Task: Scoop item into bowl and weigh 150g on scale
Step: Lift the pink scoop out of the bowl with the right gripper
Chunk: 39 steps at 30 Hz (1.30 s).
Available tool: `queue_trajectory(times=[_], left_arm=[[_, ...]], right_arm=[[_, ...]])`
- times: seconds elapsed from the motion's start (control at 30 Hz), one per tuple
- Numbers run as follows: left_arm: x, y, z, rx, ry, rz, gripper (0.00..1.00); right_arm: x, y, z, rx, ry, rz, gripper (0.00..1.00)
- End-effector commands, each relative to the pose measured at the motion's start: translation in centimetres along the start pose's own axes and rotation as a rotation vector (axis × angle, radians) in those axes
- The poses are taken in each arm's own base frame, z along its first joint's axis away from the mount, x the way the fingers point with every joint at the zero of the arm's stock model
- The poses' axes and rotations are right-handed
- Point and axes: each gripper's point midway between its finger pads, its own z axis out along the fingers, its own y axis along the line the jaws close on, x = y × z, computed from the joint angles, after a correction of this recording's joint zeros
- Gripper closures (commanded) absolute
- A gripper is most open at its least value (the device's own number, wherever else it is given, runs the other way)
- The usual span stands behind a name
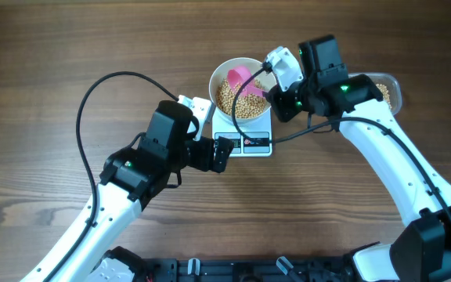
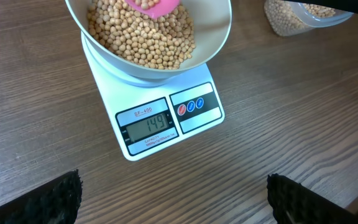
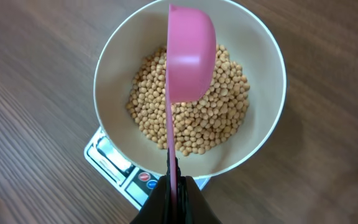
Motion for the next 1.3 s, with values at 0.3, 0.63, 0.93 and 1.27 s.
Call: queue_trajectory(times=[0.3, 0.63, 0.93, 1.27], left_arm=[[0.1, 0.0, 0.1, -0.004, 0.002, 0.022, 0.00], [0.1, 0.0, 0.1, -0.004, 0.002, 0.022, 0.00], [0.1, 0.0, 0.1, -0.003, 0.003, 0.022, 0.00], [0.1, 0.0, 0.1, -0.004, 0.002, 0.022, 0.00]], right_arm=[[-1.7, -2.0, -2.8, -0.020, -0.097, 0.131, 0.96], [-1.7, -2.1, -2.9, -0.019, -0.098, 0.131, 0.96], [-1.7, -2.1, -2.9, -0.019, -0.098, 0.132, 0.96], [-1.8, -2.2, -2.9, -0.019, -0.100, 0.131, 0.96]])
